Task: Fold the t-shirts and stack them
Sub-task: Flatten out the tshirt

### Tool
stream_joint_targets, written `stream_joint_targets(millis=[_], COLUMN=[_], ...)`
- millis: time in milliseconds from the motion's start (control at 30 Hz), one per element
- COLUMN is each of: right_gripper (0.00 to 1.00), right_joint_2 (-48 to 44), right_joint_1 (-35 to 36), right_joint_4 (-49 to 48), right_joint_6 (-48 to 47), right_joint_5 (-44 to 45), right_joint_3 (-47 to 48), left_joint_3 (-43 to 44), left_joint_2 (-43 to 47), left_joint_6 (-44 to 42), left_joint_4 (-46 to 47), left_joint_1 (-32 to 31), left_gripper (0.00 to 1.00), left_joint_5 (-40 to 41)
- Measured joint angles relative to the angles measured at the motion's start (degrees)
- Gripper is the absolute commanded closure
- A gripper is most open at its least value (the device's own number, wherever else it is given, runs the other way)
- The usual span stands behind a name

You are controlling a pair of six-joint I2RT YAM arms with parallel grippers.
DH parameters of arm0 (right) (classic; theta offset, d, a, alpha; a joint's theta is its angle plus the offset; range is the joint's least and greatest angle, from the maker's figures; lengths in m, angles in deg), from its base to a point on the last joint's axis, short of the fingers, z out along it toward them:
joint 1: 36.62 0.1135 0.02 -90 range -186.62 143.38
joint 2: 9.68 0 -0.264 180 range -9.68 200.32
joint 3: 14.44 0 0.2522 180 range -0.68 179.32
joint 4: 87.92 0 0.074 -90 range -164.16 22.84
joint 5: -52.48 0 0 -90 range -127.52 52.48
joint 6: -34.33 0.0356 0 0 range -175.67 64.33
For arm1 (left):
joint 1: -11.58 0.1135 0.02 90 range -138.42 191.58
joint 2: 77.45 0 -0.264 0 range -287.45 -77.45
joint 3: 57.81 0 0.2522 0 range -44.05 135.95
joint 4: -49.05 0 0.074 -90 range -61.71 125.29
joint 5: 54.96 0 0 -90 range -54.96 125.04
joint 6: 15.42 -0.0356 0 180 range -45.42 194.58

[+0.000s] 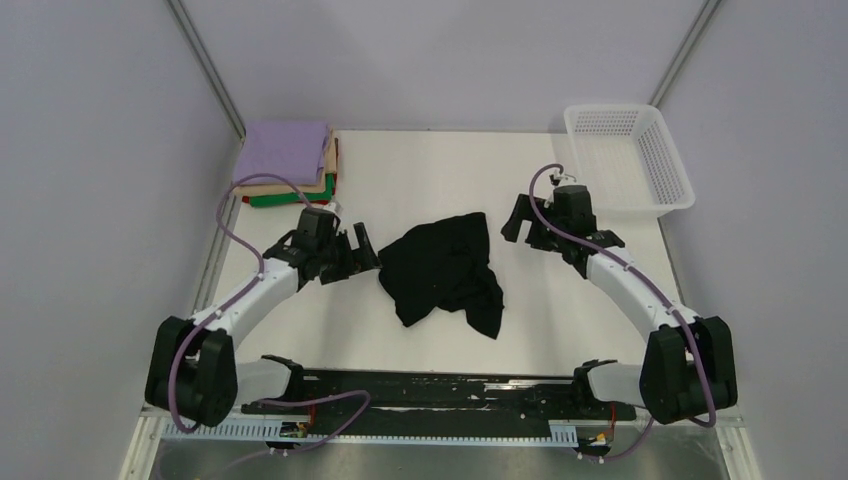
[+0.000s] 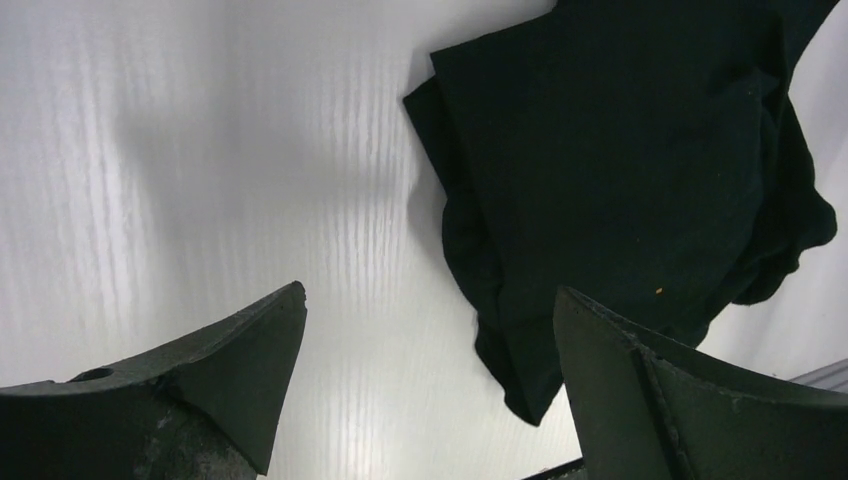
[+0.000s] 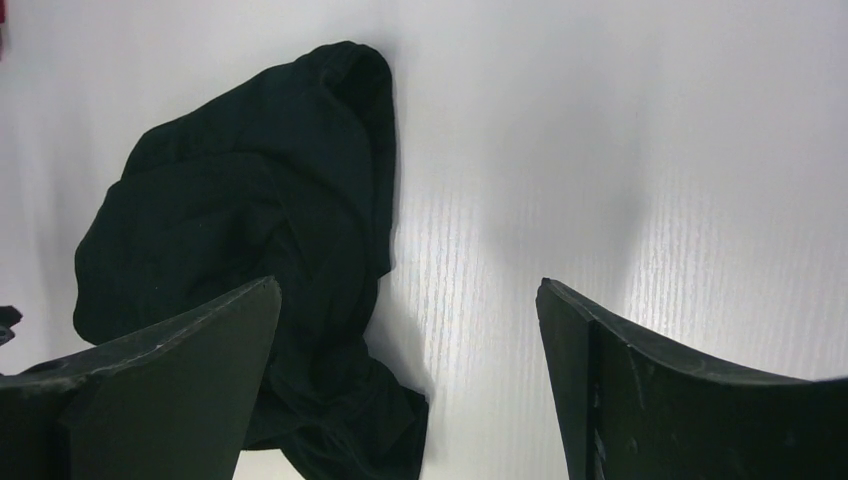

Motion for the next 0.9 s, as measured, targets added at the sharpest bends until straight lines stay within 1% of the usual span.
stream_joint_targets(millis=[200, 333, 600, 667, 900], right_gripper=[0.00, 0.00, 0.00, 0.00, 0.00], right_joint_2=[3.58, 5.49, 7.50, 7.98, 9.75], right_joint_1=[0.00, 0.00, 0.00, 0.00, 0.00], right_joint_4=[-1.73, -2.08, -2.19, -2.19, -2.25], right_joint_6=[0.81, 1.03, 1.01, 0.98, 0.68], right_joint_5=[-1.42, -1.60, -1.55, -1.57, -1.57], right_joint_3=[0.02, 0.13, 0.13, 0.13, 0.13], left_joint_3=[5.70, 7.82, 8.13, 8.17, 8.20], left_joint_2=[-14.27, -20.24, -24.50, -25.27, -25.97], left_joint_6=[0.35, 1.03, 3.80, 4.39, 5.57], left_joint_4=[5.81, 9.70, 16.44, 17.55, 19.76], left_joint_1=[0.02, 0.02, 0.00, 0.00, 0.00], left_gripper=[0.01, 0.02, 0.10, 0.12, 0.20], left_joint_5=[-3.08, -5.55, -10.67, -11.72, -13.16])
